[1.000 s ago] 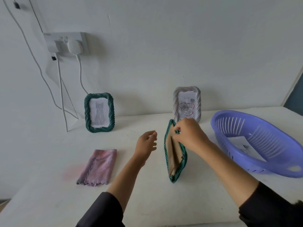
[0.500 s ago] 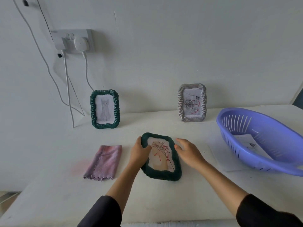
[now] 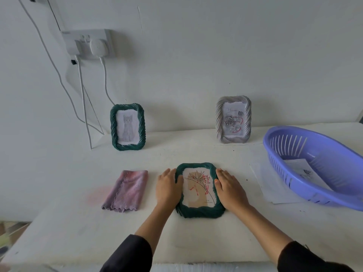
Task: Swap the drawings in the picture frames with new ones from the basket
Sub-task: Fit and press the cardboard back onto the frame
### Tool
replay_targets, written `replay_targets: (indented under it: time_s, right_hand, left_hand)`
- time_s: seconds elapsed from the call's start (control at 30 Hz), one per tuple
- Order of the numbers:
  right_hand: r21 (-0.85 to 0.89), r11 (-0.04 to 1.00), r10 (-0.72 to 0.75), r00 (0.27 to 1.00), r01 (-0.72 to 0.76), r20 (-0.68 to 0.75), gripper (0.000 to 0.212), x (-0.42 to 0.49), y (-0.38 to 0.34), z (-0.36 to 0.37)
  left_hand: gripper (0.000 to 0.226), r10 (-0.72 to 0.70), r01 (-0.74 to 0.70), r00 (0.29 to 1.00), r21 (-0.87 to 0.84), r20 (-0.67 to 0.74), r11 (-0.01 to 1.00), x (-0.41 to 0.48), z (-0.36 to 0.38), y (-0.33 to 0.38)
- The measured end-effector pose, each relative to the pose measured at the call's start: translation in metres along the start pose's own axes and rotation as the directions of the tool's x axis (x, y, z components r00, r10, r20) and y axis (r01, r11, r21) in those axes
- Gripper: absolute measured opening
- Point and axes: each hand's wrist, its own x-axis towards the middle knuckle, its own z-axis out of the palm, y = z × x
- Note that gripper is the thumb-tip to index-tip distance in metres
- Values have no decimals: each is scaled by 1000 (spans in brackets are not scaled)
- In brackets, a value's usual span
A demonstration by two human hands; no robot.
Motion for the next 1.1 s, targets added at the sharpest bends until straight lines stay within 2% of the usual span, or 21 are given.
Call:
replay_targets:
  time_s: [0.07,0.13,0.2,0.27,0.33,0.43,0.5,0.57,0.63,0.7,0.77,0.83,0.87,0.93,0.97,1.0,1.03,1.07,1.1]
  right_hand:
    - [6,1000,-5,1000,5,8,50,1,0,0]
    - [4,1000,-8,1000,8,10,50,1,0,1]
    - [-4,1000,-8,1000,8,12,50,1,0,1]
    - [-11,1000,-3,1000,3,20,50,1,0,0]
    - [-12,1000,0,1000,0,27,50,1,0,-1]
    - [14,1000,-3,1000,3,22,50,1,1,-1]
    - [76,997,8,1000,-9,18,50,2,1,-3]
    - [212,976,51,998,-56,27,51,1,-1,-9]
    - [376,923,86,996,-79,-4,57,-2,-7,-17]
    - [490,871,59,997,-26,-53,66,-6,-18,-26]
    - [628,778,7,1000,-3,-4,81,-9,-37,-34]
    - [805,589,-42,991,-78,126,87,-12,-58,-39]
    - [881,455,-79,979,-131,187,82,-13,-65,-40]
    - [965,198,-135,971,-170,198,64,-13,-73,-35]
    - [979,115,-100,979,-167,178,57,-12,-74,-32]
    - [987,41,-18,987,-158,159,53,-9,-72,-31]
    - [989,-29,71,986,-147,149,48,-6,-68,-33]
    - [988,-87,149,979,-128,140,39,-3,-62,-36]
    - [990,-106,207,972,-91,111,29,1,-56,-41]
  left_hand:
    - [46,-97,102,979,17,-178,995,6,-15,-12]
    - [64,-190,236,946,159,-262,958,13,-35,-29]
    - [85,-295,344,935,303,-198,889,19,-52,-47]
    - [92,-384,388,919,387,-91,837,22,-59,-61]
    - [88,-433,410,901,390,-30,825,23,-62,-69]
    - [77,-385,367,922,422,-44,829,24,-66,-73]
    - [64,-355,357,931,389,-79,849,22,-70,-71]
    - [55,-365,371,928,289,-78,882,22,-74,-70]
    - [54,-368,372,928,153,-55,915,22,-76,-64]
    - [59,-314,312,949,-36,-41,949,20,-74,-46]
    - [59,-221,208,975,-293,-12,933,15,-68,-15]
    - [58,-114,124,992,-439,50,890,10,-57,22]
    - [65,-78,126,990,-471,121,873,9,-51,39]
    - [78,-59,247,938,-537,342,807,7,-43,64]
    - [71,-24,308,900,-596,436,741,6,-42,71]
    - [56,11,326,885,-638,465,697,3,-43,76]
    - [47,20,305,901,-666,434,680,3,-42,74]
    - [46,5,240,935,-642,354,728,6,-39,68]
    - [47,-24,156,971,-552,238,819,9,-36,60]
